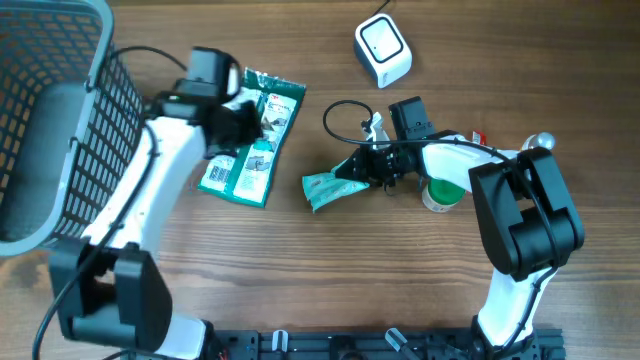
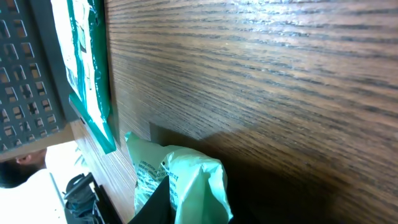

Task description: Scan the item barcode

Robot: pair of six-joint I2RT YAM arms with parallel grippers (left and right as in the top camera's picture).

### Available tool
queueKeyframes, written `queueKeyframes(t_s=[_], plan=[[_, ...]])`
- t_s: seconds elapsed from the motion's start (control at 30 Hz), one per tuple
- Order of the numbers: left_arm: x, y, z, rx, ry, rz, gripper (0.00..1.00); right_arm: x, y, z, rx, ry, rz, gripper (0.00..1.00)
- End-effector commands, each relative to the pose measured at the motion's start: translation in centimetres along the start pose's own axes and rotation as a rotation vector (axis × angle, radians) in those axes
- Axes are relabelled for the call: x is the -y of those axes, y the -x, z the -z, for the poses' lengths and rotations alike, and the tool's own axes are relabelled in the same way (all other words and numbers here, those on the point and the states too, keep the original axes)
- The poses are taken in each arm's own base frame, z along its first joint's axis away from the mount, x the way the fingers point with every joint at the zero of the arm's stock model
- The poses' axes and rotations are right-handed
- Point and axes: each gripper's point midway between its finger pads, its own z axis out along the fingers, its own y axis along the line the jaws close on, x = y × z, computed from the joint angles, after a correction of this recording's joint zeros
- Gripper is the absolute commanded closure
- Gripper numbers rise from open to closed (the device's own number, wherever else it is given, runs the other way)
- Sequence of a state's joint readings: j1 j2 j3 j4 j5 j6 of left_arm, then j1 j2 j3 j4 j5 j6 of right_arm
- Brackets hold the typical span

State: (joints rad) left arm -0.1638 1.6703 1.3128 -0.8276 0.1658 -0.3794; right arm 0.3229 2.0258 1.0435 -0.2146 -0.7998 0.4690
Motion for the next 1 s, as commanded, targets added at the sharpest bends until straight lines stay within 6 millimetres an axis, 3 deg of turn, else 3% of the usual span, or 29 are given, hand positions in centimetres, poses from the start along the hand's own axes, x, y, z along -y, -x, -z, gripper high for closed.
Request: queueKeyframes(t_s=[0.0, 0.07, 0.13, 0.53, 0.6, 0.63, 0.7, 0.8, 0.97], plan=[[-3.9, 1.3, 0.0, 0.035, 0.109, 0.057, 0.84, 3.5, -0.9, -1.3, -0.007, -0.124, -0.016, 0.96], [-4.8, 1.2, 0.2, 0.021, 0.122, 0.080, 0.65, 3.5, -0.9, -1.3, -0.007, -0.124, -0.016, 0.96], [-5.1, 0.5, 0.2, -0.005, 0.135, 0.087, 0.00, 3.4, -0.7, -1.3, 0.001, -0.120, -0.007, 0.96], [-5.1, 0.6, 0.2, -0.003, 0.133, 0.086, 0.00, 3.3, -0.6, -1.3, 0.004, -0.117, -0.008, 0.96], [-5.1, 0.6, 0.2, -0.003, 0.133, 0.086, 0.00, 3.3, -0.6, -1.3, 0.004, -0.117, -0.007, 0.89], [-5.1, 0.6, 0.2, -0.003, 0.133, 0.086, 0.00, 3.3, -0.7, -1.3, 0.003, -0.116, -0.009, 0.96], [-5.1, 0.6, 0.2, -0.003, 0.133, 0.086, 0.00, 2.3, -0.5, -1.2, -0.002, -0.077, -0.004, 0.96], [-5.1, 0.6, 0.2, -0.003, 0.133, 0.086, 0.00, -0.3, 0.4, 0.8, 0.022, -0.072, 0.091, 0.96], [-5.1, 0.6, 0.2, -0.003, 0.133, 0.086, 0.00, -8.3, 1.5, 7.8, 0.122, -0.065, 0.347, 0.96]])
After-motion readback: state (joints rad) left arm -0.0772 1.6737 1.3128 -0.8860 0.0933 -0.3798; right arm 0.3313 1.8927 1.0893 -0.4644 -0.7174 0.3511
